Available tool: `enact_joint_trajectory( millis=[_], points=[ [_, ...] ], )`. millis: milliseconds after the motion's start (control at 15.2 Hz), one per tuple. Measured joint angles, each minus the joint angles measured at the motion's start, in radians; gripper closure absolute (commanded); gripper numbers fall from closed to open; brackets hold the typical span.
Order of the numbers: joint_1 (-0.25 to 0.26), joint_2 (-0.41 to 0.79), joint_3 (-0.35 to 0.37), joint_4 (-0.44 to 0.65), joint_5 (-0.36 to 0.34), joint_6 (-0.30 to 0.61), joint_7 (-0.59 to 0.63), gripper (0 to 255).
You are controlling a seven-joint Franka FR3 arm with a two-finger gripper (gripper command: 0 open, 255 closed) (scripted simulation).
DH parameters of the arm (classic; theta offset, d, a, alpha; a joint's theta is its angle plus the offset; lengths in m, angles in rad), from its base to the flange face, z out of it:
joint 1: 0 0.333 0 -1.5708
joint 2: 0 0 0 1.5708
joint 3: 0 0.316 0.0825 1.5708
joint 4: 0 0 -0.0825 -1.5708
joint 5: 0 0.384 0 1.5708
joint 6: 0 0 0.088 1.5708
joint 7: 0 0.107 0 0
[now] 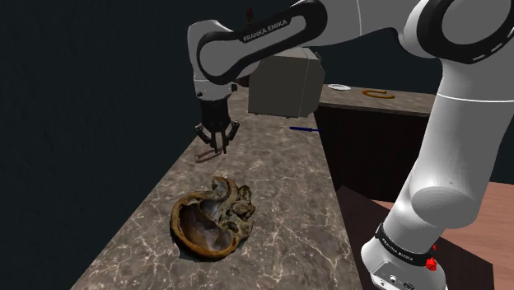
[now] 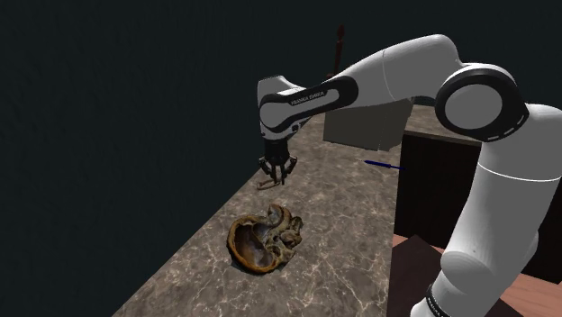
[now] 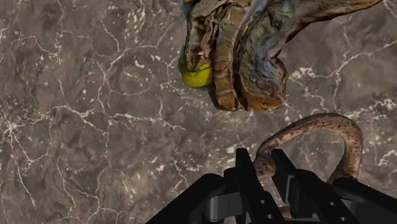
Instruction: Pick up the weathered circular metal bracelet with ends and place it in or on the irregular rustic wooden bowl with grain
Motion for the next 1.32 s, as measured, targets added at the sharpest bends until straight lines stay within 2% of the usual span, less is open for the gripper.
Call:
enact_joint_trajectory(
  millis=[1122,1320],
  points=[
    [-0.002,-0.037,0.002,0.182,0.013,-0.217,-0.002,255],
    [0.008,-0.094,0.015,0.132,0.035,-0.22,0.017,255]
  ],
)
